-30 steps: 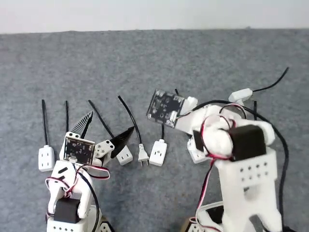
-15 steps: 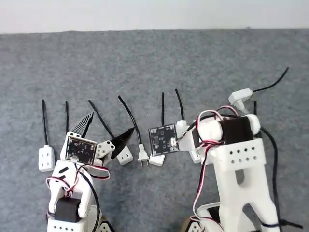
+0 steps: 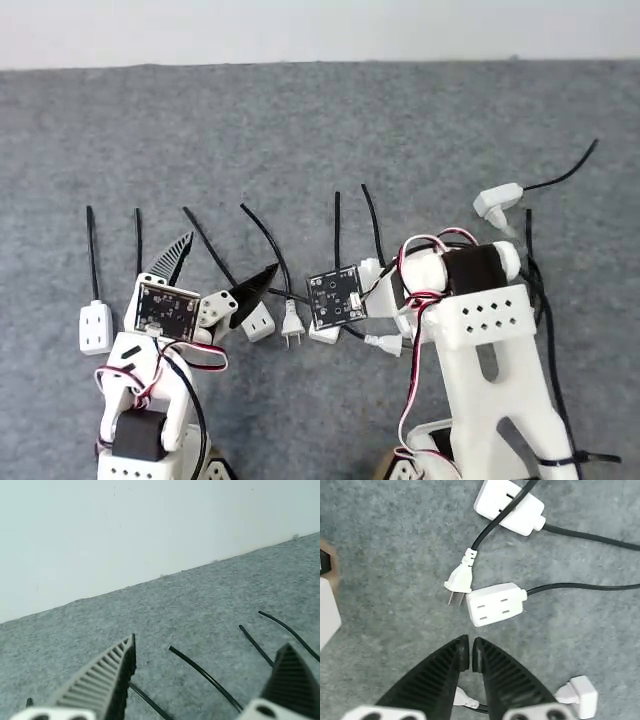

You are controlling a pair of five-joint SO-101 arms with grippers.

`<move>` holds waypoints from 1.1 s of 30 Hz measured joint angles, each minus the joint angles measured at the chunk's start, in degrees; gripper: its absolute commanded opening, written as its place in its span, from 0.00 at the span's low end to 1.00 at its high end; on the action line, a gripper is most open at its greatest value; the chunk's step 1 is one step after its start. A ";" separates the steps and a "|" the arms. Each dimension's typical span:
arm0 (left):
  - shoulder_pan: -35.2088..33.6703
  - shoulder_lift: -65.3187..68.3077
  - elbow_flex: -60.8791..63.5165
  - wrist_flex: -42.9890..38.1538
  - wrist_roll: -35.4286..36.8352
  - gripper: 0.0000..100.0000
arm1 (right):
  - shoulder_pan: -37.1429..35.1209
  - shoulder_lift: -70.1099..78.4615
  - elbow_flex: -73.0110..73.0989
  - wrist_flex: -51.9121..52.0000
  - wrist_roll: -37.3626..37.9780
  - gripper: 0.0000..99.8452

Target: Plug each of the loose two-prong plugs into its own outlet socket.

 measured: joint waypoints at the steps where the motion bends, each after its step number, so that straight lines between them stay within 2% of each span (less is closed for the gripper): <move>1: 0.00 0.00 0.00 0.00 0.00 0.41 | 0.00 0.00 0.09 0.00 -0.79 0.01; 4: 0.00 0.00 0.00 0.00 -0.09 0.41 | -1.05 0.00 0.18 0.53 -4.75 0.01; 10: 0.00 0.00 0.70 -1.05 -0.09 0.41 | -9.85 0.00 4.13 1.14 -17.14 0.01; 14: 0.00 0.00 0.70 -1.05 -0.09 0.41 | -16.35 0.00 11.78 -3.25 -24.00 0.01; 16: 0.00 0.00 0.70 -1.05 -0.09 0.41 | -17.23 0.00 14.15 -5.89 -25.32 0.01; 24: 0.00 0.00 0.70 -1.05 -0.09 0.41 | -13.98 0.09 16.53 -8.35 -24.53 0.14; 28: 0.00 0.00 0.97 -1.05 -0.09 0.41 | -10.29 0.09 19.52 -9.93 -17.93 0.14; 33: 0.00 0.00 1.05 -1.05 -0.09 0.41 | -5.80 2.29 20.40 -14.51 -15.47 0.14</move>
